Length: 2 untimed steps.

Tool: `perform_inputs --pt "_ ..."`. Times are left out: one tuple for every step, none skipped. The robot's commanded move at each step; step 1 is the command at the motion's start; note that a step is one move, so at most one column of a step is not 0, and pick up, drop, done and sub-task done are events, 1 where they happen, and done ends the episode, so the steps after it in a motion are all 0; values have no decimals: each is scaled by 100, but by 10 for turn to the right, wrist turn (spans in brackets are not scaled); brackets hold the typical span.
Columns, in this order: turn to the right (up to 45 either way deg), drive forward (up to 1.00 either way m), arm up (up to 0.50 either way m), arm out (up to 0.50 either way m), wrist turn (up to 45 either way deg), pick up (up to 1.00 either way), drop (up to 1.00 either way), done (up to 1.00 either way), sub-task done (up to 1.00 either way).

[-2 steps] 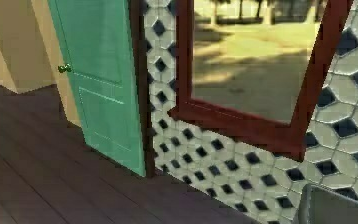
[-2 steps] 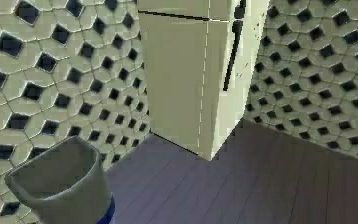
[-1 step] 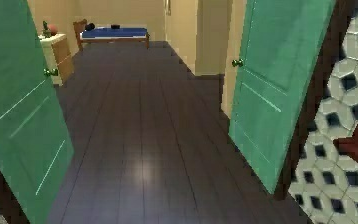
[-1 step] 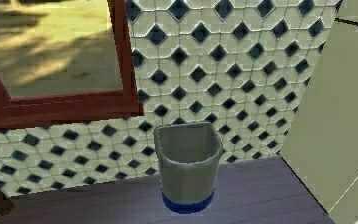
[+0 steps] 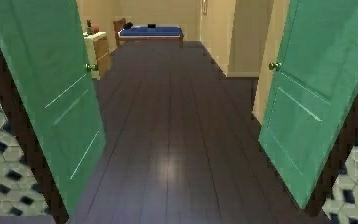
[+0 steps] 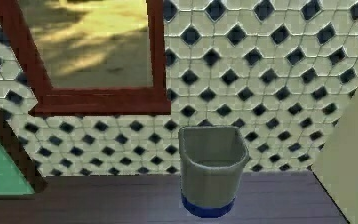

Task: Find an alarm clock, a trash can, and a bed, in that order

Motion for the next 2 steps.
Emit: perform_inputs --pt "0 100 0 0 0 0 0 0 0" --pt "0 100 0 0 0 0 0 0 0"
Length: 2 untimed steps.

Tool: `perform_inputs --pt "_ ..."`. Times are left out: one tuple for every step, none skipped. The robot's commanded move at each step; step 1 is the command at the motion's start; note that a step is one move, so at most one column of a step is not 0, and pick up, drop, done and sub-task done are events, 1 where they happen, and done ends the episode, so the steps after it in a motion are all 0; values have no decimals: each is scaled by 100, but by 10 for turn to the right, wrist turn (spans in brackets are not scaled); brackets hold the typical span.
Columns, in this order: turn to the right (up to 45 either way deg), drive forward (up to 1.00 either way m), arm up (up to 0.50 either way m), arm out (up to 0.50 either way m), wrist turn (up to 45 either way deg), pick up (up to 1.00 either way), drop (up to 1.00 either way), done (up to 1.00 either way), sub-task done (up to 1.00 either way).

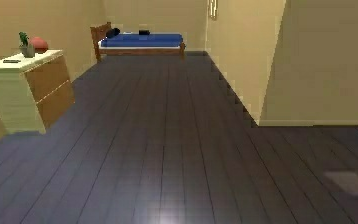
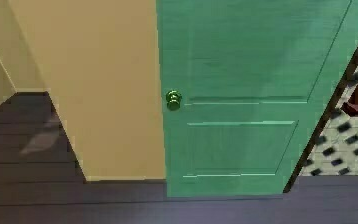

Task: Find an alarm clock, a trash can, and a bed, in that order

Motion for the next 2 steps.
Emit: perform_inputs --pt "0 100 0 0 0 0 0 0 0" --pt "0 100 0 0 0 0 0 0 0"
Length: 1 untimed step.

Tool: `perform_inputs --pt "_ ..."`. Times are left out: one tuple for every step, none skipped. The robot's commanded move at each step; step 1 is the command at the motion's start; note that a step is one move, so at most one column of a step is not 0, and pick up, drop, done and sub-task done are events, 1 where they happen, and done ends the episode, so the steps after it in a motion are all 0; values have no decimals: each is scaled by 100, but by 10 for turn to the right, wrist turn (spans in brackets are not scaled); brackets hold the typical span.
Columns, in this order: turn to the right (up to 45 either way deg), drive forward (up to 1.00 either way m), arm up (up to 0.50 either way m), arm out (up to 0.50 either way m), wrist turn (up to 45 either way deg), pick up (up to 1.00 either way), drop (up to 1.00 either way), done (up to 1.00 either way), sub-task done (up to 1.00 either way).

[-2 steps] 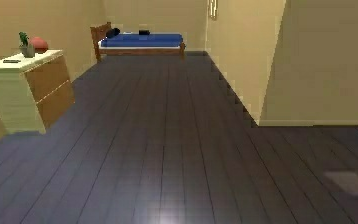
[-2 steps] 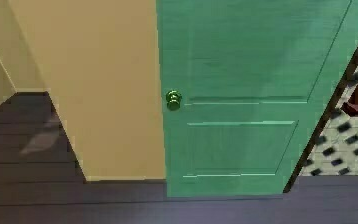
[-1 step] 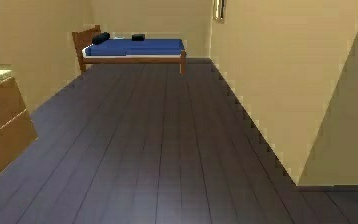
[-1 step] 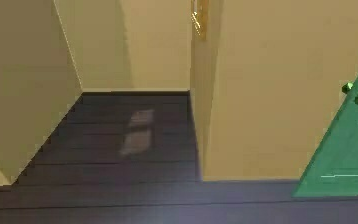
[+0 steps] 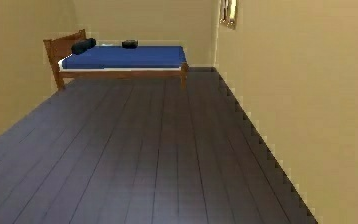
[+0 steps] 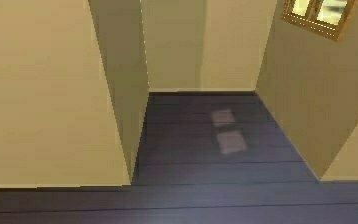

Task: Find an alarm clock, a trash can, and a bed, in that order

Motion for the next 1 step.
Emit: perform_inputs --pt "-30 0 0 0 0 0 0 0 0"
